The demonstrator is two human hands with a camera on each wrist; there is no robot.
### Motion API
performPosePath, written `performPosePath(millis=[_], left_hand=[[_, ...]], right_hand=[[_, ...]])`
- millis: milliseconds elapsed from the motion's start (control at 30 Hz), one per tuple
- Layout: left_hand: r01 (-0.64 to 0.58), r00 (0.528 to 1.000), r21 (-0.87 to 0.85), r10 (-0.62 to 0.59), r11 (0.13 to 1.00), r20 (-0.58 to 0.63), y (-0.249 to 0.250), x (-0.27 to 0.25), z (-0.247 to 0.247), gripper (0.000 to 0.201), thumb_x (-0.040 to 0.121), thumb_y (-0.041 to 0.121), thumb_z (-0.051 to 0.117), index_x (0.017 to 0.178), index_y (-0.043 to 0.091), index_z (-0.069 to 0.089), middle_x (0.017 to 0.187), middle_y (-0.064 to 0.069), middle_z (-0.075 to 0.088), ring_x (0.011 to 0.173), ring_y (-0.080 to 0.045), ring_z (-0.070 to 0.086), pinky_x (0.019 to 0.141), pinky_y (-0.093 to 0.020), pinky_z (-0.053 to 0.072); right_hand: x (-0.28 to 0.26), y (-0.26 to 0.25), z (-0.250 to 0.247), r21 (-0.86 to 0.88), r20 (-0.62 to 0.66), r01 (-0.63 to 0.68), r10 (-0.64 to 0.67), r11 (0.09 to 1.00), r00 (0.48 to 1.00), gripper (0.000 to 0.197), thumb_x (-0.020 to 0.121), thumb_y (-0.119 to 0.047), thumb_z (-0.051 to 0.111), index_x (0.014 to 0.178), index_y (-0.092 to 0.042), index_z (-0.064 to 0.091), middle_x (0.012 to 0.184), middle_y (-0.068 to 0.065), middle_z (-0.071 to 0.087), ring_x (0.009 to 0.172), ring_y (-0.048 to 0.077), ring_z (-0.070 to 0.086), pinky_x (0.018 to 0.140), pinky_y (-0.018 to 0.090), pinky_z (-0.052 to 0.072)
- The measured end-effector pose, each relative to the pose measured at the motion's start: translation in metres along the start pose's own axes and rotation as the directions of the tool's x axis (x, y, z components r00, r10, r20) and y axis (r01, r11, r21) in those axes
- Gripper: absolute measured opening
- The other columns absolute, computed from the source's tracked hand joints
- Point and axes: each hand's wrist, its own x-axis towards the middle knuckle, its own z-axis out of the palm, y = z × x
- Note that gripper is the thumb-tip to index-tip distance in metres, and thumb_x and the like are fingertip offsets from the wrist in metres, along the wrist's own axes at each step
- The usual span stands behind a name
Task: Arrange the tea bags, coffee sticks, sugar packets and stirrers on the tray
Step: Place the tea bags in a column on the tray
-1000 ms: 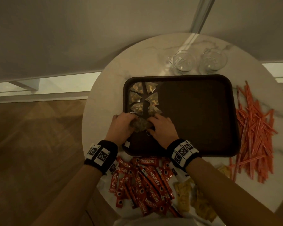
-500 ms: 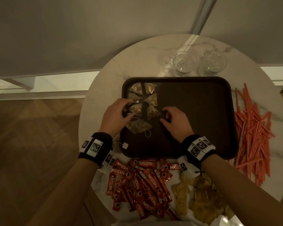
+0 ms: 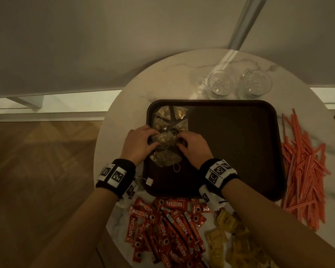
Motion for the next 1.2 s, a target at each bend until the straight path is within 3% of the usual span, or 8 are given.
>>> performPosePath(millis=[167, 367, 567, 733, 867, 967, 1067, 1200], left_hand=[[0.036, 0.994, -0.227, -0.058, 0.973, -0.090, 0.001, -0.004, -0.005, 0.025, 0.084, 0.034, 0.076, 0.107, 0.027, 0.070, 0.100, 0.015, 0.063, 0.081, 0.003, 0.054, 0.069, -0.015, 0.038], [-0.065, 0.979, -0.194, 0.025, 0.979, -0.203, -0.008, 0.024, -0.013, 0.028, 0.088, 0.010, 0.067, 0.115, 0.016, 0.069, 0.107, 0.006, 0.065, 0.078, 0.003, 0.051, 0.071, -0.006, 0.036], [-0.083, 0.995, 0.023, 0.082, 0.996, 0.053, -0.010, 0.052, -0.013, 0.025, 0.088, 0.026, 0.069, 0.112, 0.021, 0.070, 0.102, 0.001, 0.064, 0.093, -0.018, 0.060, 0.076, -0.032, 0.047], [-0.088, 0.996, 0.037, 0.087, 0.995, 0.036, -0.011, 0.053, -0.017, 0.022, 0.086, 0.028, 0.072, 0.107, 0.022, 0.071, 0.099, 0.002, 0.067, 0.092, -0.018, 0.061, 0.076, -0.035, 0.050], [-0.122, 0.992, 0.007, 0.122, 0.992, -0.024, -0.009, 0.056, -0.026, 0.023, 0.085, 0.034, 0.071, 0.107, 0.027, 0.071, 0.087, 0.016, 0.059, 0.075, -0.004, 0.052, 0.063, -0.020, 0.039], [-0.119, 0.987, 0.012, 0.120, 0.993, -0.111, -0.005, 0.069, -0.032, 0.031, 0.087, 0.028, 0.067, 0.118, 0.024, 0.066, 0.102, 0.008, 0.057, 0.082, -0.005, 0.049, 0.065, -0.017, 0.037], [-0.106, 0.994, 0.037, 0.106, 0.994, 0.020, 0.003, 0.086, -0.031, 0.049, 0.086, 0.032, 0.068, 0.133, 0.024, 0.057, 0.128, 0.003, 0.051, 0.108, -0.012, 0.051, 0.078, -0.020, 0.039], [-0.124, 0.987, 0.140, 0.109, 0.982, 0.115, 0.014, 0.100, -0.029, 0.041, 0.085, 0.028, 0.067, 0.126, 0.026, 0.063, 0.125, 0.003, 0.050, 0.108, -0.015, 0.053, 0.076, -0.025, 0.037]], right_hand=[[-0.004, 0.007, -0.013, 0.135, -0.074, -0.007, 0.017, 0.991, 0.997, 0.027, 0.091, -0.020, 0.067, 0.118, -0.020, 0.063, 0.089, -0.003, 0.060, 0.078, 0.012, 0.056, 0.077, 0.031, 0.051], [0.019, 0.024, -0.037, 0.038, -0.082, -0.048, 0.051, 0.998, 0.995, 0.051, 0.089, -0.027, 0.070, 0.136, -0.022, 0.051, 0.112, -0.004, 0.045, 0.090, 0.008, 0.048, 0.083, 0.026, 0.047], [0.044, 0.024, -0.023, 0.022, -0.017, 0.024, -0.024, 0.999, 1.000, 0.039, 0.086, -0.018, 0.074, 0.124, -0.015, 0.063, 0.097, -0.004, 0.051, 0.083, 0.011, 0.050, 0.079, 0.027, 0.044], [0.049, 0.015, -0.012, 0.100, -0.057, 0.031, -0.025, 0.995, 0.998, 0.036, 0.085, -0.017, 0.075, 0.119, -0.010, 0.066, 0.095, -0.004, 0.054, 0.085, 0.011, 0.052, 0.079, 0.022, 0.040], [0.044, 0.017, -0.024, 0.120, -0.139, 0.038, -0.021, 0.992, 0.990, 0.029, 0.084, -0.018, 0.075, 0.111, -0.017, 0.064, 0.084, -0.004, 0.054, 0.073, 0.011, 0.051, 0.070, 0.024, 0.043], [0.050, 0.023, -0.039, 0.089, -0.189, -0.027, 0.043, 0.996, 0.981, 0.043, 0.087, -0.015, 0.070, 0.127, -0.018, 0.056, 0.101, 0.001, 0.055, 0.084, 0.012, 0.053, 0.080, 0.030, 0.050], [0.063, 0.024, -0.043, 0.090, -0.120, -0.095, 0.106, 0.991, 0.987, 0.061, 0.089, -0.015, 0.069, 0.144, -0.017, 0.042, 0.128, 0.008, 0.047, 0.102, 0.021, 0.056, 0.095, 0.033, 0.048], [0.076, 0.015, -0.036, 0.052, -0.067, -0.043, 0.046, 0.998, 0.997, 0.050, 0.090, -0.011, 0.067, 0.137, -0.012, 0.050, 0.128, 0.010, 0.050, 0.109, 0.023, 0.056, 0.088, 0.021, 0.040]])
